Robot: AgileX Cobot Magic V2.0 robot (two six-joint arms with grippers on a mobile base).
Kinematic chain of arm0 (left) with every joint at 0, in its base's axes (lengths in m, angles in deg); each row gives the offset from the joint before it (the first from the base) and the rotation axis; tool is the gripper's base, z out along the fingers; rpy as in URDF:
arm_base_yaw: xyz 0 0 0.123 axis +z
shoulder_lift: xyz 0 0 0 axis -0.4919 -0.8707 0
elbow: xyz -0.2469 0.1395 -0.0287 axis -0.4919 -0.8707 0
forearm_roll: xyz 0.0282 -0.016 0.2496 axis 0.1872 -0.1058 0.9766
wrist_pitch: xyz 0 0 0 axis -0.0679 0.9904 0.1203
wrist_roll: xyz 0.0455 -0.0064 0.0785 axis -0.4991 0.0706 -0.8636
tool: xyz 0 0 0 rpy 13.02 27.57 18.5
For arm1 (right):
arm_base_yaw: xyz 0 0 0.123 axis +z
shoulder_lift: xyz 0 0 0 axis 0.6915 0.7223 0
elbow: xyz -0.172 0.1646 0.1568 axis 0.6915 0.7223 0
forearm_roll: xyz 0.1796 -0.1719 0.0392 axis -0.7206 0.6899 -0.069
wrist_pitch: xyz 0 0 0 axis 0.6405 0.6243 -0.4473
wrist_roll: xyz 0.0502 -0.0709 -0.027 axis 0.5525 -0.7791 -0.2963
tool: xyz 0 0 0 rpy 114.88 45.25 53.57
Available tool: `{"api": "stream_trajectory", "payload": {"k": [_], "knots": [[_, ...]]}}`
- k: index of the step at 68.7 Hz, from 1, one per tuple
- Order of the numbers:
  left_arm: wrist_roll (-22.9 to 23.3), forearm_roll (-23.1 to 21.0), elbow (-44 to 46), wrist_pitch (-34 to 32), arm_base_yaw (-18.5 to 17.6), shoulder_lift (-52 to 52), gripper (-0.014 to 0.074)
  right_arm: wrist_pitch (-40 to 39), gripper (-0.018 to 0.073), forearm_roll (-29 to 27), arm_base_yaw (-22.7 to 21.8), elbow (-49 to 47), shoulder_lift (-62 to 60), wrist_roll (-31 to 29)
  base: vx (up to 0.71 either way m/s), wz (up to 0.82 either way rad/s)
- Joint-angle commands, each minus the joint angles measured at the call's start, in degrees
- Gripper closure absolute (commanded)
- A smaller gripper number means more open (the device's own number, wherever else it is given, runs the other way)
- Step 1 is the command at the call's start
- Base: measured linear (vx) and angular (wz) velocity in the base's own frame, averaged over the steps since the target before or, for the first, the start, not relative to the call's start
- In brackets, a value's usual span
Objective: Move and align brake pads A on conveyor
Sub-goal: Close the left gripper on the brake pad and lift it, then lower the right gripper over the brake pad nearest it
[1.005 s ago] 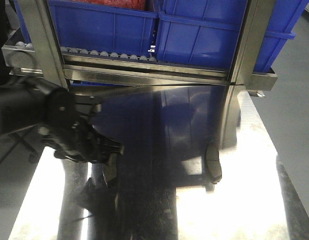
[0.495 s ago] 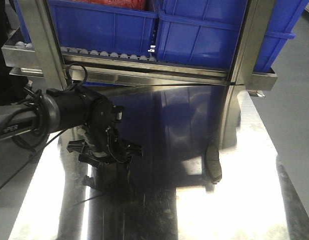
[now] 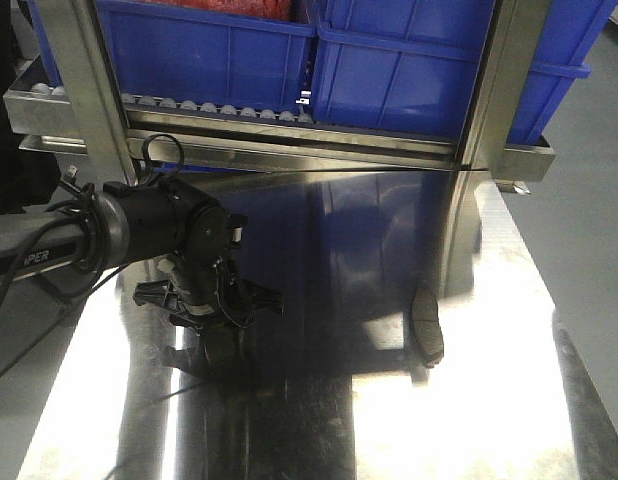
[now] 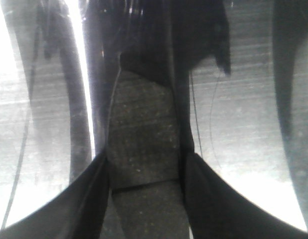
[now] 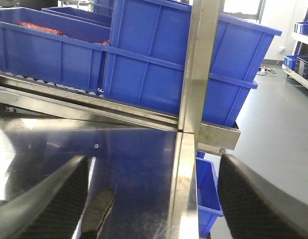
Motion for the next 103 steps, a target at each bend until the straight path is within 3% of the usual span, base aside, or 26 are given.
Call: {"api": "stream_trajectory", "payload": {"k": [1, 10, 27, 54, 90, 103], "knots": [[-0.5, 0.1, 1.1, 0.0, 0.0, 2.6, 0.0606, -4.3, 0.0034, 0.4, 0.0, -1.5, 0.8, -0.6, 0.00, 0.00], [-2.3, 0.8, 1.1, -0.1, -0.3, 5.0, 0.0604, -4.3, 0.0034, 0.4, 0.0, -1.5, 0.8, -0.6, 0.00, 0.00], [-2.1, 7.4, 0.2, 0.8, -1.8, 15.7, 0.0603, -4.3, 0.0034, 0.4, 0.0, -1.5, 0.8, -0.6, 0.00, 0.00], [-1.5, 13.1, -16.2, -2.3, -1.8, 44.5, 0.0603, -4.3, 0.0034, 0.4, 0.0, -1.5, 0.8, -0.6, 0.00, 0.00], [-6.7, 13.0, -38.6, -4.8, -1.8, 92.8, 0.0603, -4.3, 0.0034, 0.4, 0.0, -1.5, 0.8, -0.6, 0.00, 0.00], [-7.3, 11.3, -42.6, -3.0, -1.8, 106.1, 0.0603, -4.3, 0.0034, 0.4, 0.0, -1.5, 0.8, -0.6, 0.00, 0.00]]}}
